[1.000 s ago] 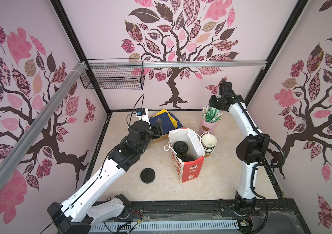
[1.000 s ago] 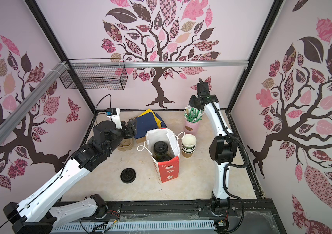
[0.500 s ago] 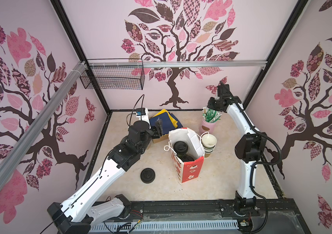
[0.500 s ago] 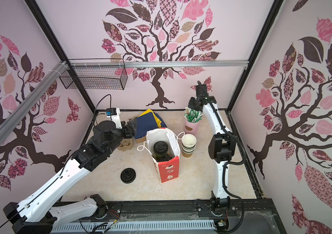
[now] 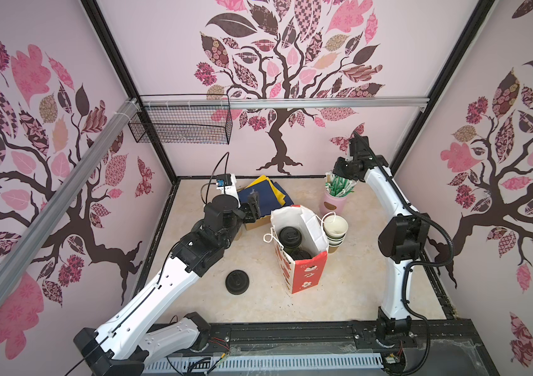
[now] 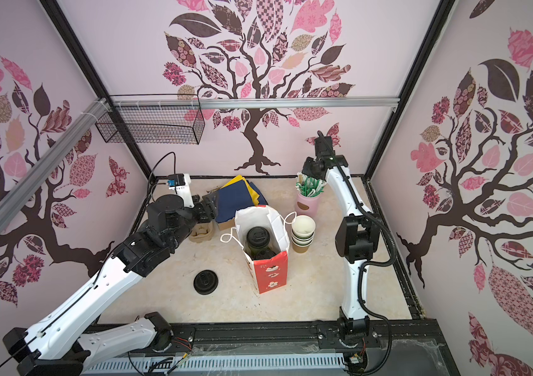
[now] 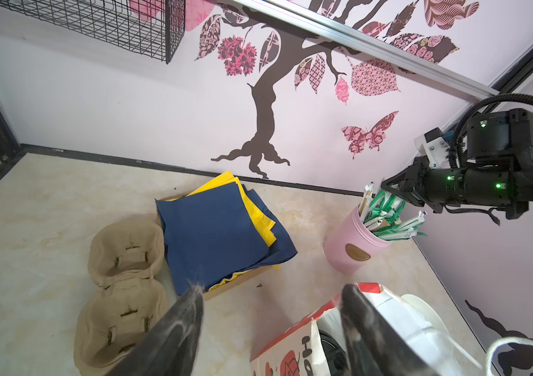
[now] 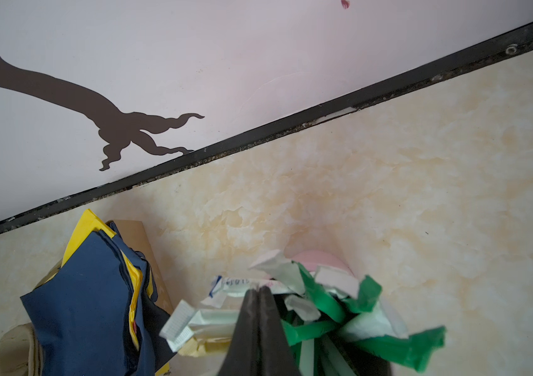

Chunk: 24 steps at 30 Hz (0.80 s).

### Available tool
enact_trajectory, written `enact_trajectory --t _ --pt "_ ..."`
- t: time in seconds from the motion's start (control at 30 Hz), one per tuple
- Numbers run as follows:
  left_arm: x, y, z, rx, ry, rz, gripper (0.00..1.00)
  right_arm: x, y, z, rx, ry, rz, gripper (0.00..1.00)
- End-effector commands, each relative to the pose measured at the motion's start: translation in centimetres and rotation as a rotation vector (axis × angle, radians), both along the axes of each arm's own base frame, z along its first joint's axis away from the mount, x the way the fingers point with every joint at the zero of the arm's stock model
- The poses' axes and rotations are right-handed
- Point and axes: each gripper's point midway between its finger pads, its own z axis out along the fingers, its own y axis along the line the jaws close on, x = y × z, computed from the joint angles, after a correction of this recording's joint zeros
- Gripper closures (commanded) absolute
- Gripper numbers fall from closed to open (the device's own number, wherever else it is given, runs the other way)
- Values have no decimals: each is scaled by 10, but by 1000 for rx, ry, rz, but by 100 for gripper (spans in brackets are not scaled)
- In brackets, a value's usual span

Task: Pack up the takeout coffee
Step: 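Pull the green-wrapped straw up out of the pink cup with the right gripper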

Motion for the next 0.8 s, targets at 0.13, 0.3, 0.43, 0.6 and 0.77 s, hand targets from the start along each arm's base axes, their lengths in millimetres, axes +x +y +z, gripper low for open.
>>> enact_trajectory --t 0.13,0.3,0.43,0.6,0.77 --pt "-6 1 -12 -5 36 -15 31 -34 -7 93 2 -173 -13 100" --pt "-11 1 -11 -8 44 -30 31 -56 -12 128 -11 -243 -13 100" --pt "-17 4 -15 -23 63 -34 30 -81 -23 153 -31 -309 -47 100" --pt "-21 0 -18 -25 77 -67 29 -115 -31 189 -46 -403 -62 100" --pt "-23 -6 -11 -12 86 -108 29 -154 -38 232 -45 -526 -67 100"
